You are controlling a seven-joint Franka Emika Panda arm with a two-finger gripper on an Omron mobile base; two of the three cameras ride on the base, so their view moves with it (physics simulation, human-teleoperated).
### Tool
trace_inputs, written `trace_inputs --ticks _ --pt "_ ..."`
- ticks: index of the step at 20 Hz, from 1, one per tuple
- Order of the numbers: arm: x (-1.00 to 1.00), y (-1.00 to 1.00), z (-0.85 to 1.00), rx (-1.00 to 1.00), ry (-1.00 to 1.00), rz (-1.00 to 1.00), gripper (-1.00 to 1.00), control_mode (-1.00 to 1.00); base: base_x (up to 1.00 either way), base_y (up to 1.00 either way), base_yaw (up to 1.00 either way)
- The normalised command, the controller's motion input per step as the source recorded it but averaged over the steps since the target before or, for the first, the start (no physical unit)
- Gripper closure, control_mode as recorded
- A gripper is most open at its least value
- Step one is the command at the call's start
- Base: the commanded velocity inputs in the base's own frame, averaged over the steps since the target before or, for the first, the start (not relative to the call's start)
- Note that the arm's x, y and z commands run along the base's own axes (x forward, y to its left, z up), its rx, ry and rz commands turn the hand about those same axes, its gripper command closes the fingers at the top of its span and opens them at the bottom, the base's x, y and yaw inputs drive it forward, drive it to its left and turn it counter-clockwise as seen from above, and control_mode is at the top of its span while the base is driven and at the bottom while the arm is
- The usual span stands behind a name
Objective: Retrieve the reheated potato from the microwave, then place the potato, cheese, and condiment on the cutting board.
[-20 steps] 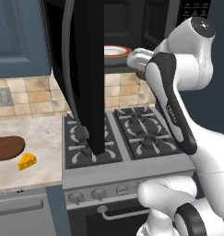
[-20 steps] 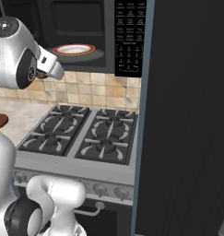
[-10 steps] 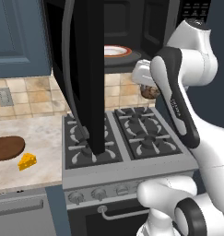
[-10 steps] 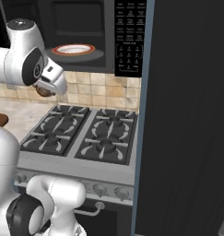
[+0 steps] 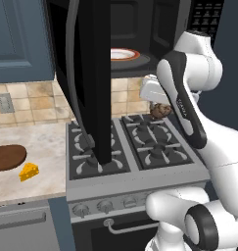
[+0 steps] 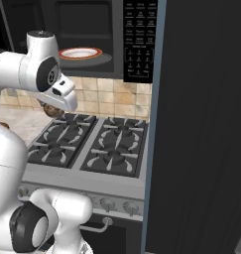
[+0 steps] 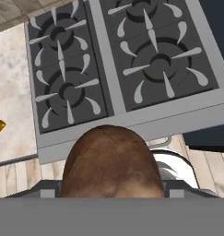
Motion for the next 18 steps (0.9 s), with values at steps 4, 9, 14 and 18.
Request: trace_inputs --ticks 4,9,14,18 --pt "0.07 0.0 -0.29 0.0 0.06 0.02 1.0 -1.0 0.0 0.0 0.0" --pt "0.06 0.04 -0.27 0.0 -0.02 0.0 1.0 -1.0 0.0 0.0 0.0" --pt "0.05 0.09 -0.29 0.0 -0.09 0.0 1.0 -1.0 0.0 0.0 0.0" --pt "0.1 0.13 -0.31 0.0 -0.11 0.0 1.0 -1.0 0.0 0.0 0.0"
